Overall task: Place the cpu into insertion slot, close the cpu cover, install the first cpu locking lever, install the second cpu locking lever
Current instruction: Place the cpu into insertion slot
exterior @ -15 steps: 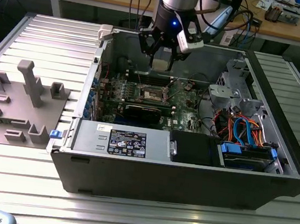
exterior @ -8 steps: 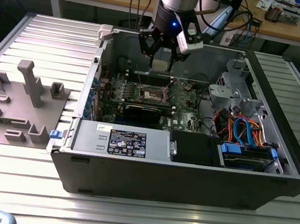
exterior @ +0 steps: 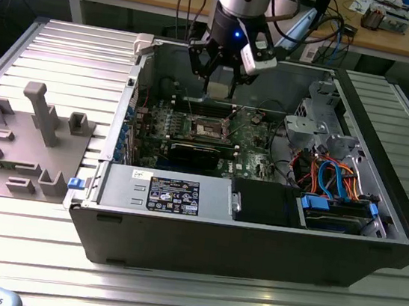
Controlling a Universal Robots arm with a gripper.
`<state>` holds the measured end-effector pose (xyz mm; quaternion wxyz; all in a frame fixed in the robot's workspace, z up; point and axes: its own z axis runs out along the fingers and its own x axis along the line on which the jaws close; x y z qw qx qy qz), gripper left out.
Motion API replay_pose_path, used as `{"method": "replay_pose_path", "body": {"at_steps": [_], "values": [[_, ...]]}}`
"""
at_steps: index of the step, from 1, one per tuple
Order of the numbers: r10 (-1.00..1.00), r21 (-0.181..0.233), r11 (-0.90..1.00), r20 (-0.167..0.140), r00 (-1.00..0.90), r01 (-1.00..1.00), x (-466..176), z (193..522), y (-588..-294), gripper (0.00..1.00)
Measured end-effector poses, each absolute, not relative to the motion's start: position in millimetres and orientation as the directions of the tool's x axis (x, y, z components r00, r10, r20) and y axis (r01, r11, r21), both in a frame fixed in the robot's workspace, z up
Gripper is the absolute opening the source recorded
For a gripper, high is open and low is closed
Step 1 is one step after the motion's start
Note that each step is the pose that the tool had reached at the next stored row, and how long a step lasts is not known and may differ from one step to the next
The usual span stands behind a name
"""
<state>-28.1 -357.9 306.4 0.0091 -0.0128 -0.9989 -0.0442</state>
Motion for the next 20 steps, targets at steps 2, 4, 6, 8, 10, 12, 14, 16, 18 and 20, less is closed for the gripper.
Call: {"method": "replay_pose_path", "body": {"at_steps": [2, 4, 6, 8, 10, 12, 14, 16, 18, 20], "values": [[0.025, 0.088, 0.996, 0.019, -1.000, 0.026, -28.1, 305.8, -357.9, 0.54], [0.025, 0.088, 0.996, 0.019, -1.000, 0.026, -28.1, 305.4, -358.0, 0.54], [0.025, 0.088, 0.996, 0.019, -1.000, 0.026, -28.1, 304.9, -357.9, 0.54], [0.025, 0.088, 0.996, 0.019, -1.000, 0.026, -28.1, 304.4, -358.0, 0.54], [0.025, 0.088, 0.996, 0.019, -1.000, 0.026, -28.1, 304.0, -358.0, 0.54], [0.025, 0.088, 0.996, 0.019, -1.000, 0.026, -28.1, 303.6, -357.9, 0.54], [0.025, 0.088, 0.996, 0.019, -1.000, 0.026, -28.1, 302.9, -358.0, 0.54], [0.025, 0.088, 0.996, 0.019, -1.000, 0.026, -28.1, 302.5, -357.9, 0.54], [0.025, 0.088, 0.996, 0.019, -1.000, 0.026, -28.1, 302.1, -357.9, 0.54], [0.025, 0.088, 0.996, 0.019, -1.000, 0.026, -28.1, 301.7, -357.9, 0.54]]}}
